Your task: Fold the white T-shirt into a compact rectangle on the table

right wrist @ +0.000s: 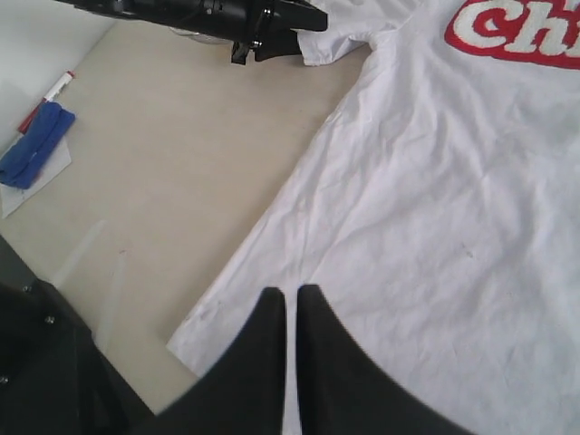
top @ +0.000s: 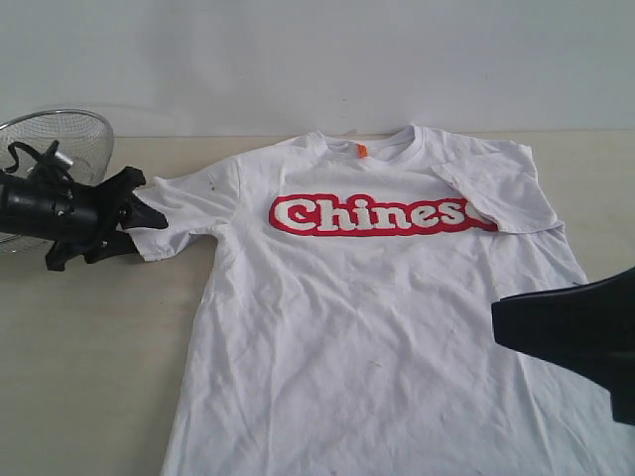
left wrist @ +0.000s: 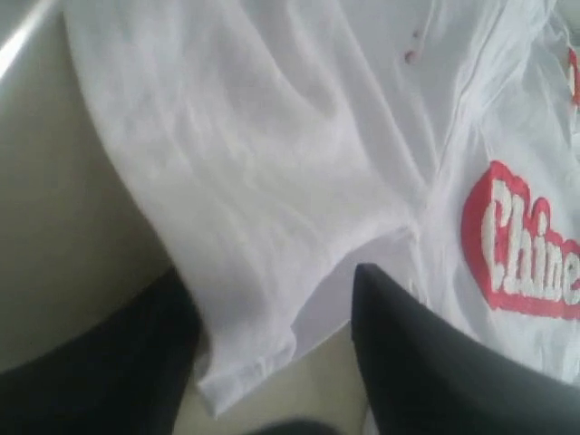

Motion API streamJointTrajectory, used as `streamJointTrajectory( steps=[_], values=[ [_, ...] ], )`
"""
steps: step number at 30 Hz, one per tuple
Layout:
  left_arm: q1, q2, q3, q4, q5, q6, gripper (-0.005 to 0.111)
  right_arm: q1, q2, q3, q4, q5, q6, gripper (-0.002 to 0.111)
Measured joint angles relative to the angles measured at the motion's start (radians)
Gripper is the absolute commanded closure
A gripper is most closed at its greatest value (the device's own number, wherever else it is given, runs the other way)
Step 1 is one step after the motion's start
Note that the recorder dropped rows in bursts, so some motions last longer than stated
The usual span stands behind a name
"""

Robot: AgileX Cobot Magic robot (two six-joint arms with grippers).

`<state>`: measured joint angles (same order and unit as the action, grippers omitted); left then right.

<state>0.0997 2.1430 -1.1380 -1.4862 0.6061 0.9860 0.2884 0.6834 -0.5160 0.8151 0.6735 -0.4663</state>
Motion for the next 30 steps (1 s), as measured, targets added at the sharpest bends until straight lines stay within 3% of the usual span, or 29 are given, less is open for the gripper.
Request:
streamJointTrajectory(
  steps=[6,9,12,22,30],
  values=[
    [-0.012,0.009,-0.002,-0.089,0.0,0.074,0.06,0.0,0.0,0.0,0.0,-0.013,-0.002,0.108],
    [-0.013,0.013,-0.002,-0.144,-0.004,0.096,0.077,0.0,0.0,0.0,0.0,-0.013,-0.002,0.108],
    [-0.013,0.017,-0.002,-0.206,-0.006,0.13,0.101,0.0,0.0,0.0,0.0,-0.013,-0.002,0.108],
    [-0.029,0.019,-0.029,-0.247,-0.008,0.195,0.102,0.0,0.0,0.0,0.0,-0.013,-0.002,0.108],
    [-0.113,0.009,-0.109,-0.247,-0.013,0.254,0.102,0.0,0.0,0.0,0.0,-0.013,-0.004,0.108]
  ],
)
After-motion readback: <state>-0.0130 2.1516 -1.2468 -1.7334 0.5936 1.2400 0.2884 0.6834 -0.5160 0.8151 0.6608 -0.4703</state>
